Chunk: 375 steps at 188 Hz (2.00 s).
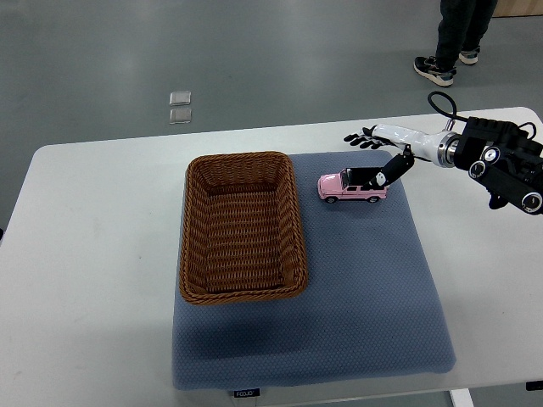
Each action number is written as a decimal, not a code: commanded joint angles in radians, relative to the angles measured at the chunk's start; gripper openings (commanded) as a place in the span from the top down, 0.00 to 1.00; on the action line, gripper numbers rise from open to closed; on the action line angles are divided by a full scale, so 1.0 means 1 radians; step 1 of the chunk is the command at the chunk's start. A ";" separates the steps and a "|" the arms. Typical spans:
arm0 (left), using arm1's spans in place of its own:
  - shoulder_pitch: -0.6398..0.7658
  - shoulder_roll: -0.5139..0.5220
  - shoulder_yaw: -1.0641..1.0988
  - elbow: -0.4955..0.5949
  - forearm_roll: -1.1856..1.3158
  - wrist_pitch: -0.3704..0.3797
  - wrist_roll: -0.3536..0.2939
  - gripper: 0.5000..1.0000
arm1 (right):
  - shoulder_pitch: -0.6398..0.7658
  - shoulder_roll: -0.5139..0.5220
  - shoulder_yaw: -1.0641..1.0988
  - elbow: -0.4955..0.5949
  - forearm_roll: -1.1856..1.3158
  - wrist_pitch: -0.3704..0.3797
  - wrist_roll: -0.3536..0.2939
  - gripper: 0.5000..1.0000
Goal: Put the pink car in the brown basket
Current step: 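Close the right hand fingers around the pink car and lift it, then carry the held pink car over the wicker basket and lower it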
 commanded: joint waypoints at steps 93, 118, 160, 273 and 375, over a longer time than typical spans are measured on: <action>0.000 0.000 0.002 -0.001 0.000 0.000 0.000 0.00 | -0.037 0.088 -0.009 -0.054 0.000 -0.069 0.000 0.21; 0.000 0.000 0.002 -0.001 0.000 0.000 0.000 0.00 | -0.039 0.094 -0.025 -0.065 0.000 -0.070 -0.002 0.30; 0.000 0.000 0.000 -0.001 0.000 0.000 0.000 0.00 | -0.037 0.094 -0.045 -0.068 0.000 -0.073 0.000 0.48; 0.000 0.000 -0.002 0.000 0.000 0.000 0.000 0.00 | 0.058 -0.019 -0.062 0.016 0.020 -0.001 0.000 1.00; 0.000 0.000 -0.002 0.000 0.000 0.000 0.000 0.00 | 0.168 -0.030 -0.059 0.228 0.087 0.028 -0.060 1.00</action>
